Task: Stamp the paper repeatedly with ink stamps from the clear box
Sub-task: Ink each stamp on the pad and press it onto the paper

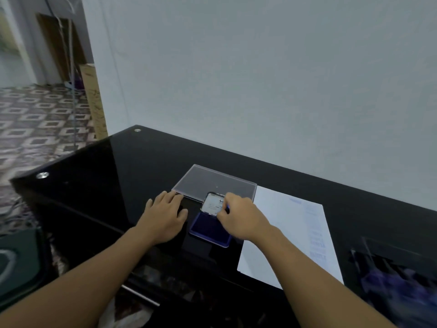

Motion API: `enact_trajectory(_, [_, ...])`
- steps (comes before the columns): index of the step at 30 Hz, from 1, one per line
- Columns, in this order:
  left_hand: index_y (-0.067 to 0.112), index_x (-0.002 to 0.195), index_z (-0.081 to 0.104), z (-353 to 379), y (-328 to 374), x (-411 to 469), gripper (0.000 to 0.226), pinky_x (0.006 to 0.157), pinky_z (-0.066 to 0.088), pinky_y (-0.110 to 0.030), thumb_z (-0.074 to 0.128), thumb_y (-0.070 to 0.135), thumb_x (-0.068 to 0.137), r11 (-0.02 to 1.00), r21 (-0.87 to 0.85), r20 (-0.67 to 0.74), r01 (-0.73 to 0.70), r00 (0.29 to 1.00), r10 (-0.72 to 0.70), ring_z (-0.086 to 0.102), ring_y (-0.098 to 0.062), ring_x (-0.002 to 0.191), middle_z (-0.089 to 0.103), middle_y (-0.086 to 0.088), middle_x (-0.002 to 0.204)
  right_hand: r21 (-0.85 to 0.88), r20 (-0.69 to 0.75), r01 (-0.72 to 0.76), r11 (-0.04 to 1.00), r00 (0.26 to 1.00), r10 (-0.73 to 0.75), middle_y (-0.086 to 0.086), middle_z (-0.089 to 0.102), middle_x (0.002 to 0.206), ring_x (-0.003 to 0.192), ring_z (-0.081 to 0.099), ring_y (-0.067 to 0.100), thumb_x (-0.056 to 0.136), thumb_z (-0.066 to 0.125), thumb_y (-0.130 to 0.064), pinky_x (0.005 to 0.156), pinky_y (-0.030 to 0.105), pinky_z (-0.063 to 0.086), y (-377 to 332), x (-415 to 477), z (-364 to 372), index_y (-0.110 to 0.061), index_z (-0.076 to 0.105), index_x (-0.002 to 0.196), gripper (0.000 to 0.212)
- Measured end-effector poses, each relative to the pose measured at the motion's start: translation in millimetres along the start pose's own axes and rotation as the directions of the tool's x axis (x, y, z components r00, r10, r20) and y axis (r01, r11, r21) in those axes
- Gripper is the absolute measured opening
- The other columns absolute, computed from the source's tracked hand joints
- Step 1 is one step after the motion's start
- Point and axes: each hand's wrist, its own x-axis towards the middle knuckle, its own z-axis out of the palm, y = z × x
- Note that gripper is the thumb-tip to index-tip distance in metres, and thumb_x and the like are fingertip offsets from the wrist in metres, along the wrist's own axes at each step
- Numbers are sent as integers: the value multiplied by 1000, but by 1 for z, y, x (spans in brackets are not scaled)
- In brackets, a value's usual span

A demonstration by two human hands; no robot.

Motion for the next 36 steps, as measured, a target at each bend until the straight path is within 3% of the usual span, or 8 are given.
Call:
enact_trajectory(3, [23, 154, 26, 14, -7, -3, 56, 121, 9, -50, 31, 44, 103, 999, 17, 8, 35, 999, -35, 8, -23, 151, 17, 0, 164, -73, 18, 47, 996, 999, -46, -1, 59, 84, 79, 60, 25, 96, 47, -29, 62, 40, 50, -2, 6, 8, -19, 46, 88, 13])
enact_trajectory(7, [23, 155, 23, 24, -10, -4, 58, 122, 6, -48, 28, 46, 103, 998, 51, -26, 44, 999, -42, 5, -22, 152, 13, -1, 165, -127, 2, 109, 986, 994, -109, -4, 55, 82, 77, 55, 20, 97, 48, -28, 61, 32, 40, -8, 9, 14, -25, 40, 82, 17])
enact_trajectory(13, [24, 155, 25, 26, -10, -5, 58, 122, 6, -47, 28, 47, 102, 998, 50, -61, 49, 997, -46, 7, -21, 152, 16, 0, 164, -118, -8, 63, 991, 998, -64, 8, 67, 101, 87, 61, 26, 98, 47, -31, 72, 39, 55, -15, 9, 33, -23, 41, 93, 11])
enact_trajectory(17, [25, 154, 26, 27, -8, -5, 58, 122, 6, -47, 29, 47, 101, 997, 58, -80, 58, 995, -53, 8, -20, 152, 17, 1, 164, -103, -52, 49, 994, 997, -54, 6, 69, 103, 80, 53, 21, 100, 46, -29, 59, 27, 39, -14, 8, 38, -26, 35, 93, 14])
enact_trajectory(25, [26, 153, 28, 26, -7, -5, 58, 123, 7, -46, 30, 49, 100, 997, 52, -97, 62, 994, -57, 10, -19, 151, 20, 2, 163, -98, -90, 35, 995, 995, -44, 3, 71, 102, 87, 64, 21, 100, 45, -31, 64, 29, 51, -10, 15, 48, -27, 38, 96, 9])
enact_trajectory(31, [28, 152, 30, 24, -6, -6, 57, 123, 7, -45, 32, 50, 99, 997, 45, -111, 67, 992, -62, 12, -18, 151, 22, 3, 162, -82, -132, 24, 996, 991, -35, 2, 71, 94, 84, 67, 22, 100, 43, -33, 69, 37, 60, -9, 20, 53, -24, 47, 99, 10])
enact_trajectory(36, [28, 152, 30, 25, -6, -5, 57, 122, 7, -45, 32, 50, 99, 997, 41, -114, 70, 991, -64, 12, -18, 151, 22, 3, 162, -88, -144, 53, 995, 987, -65, 2, 71, 94, 79, 62, 19, 101, 42, -31, 59, 26, 47, -7, 15, 54, -26, 37, 93, 11])
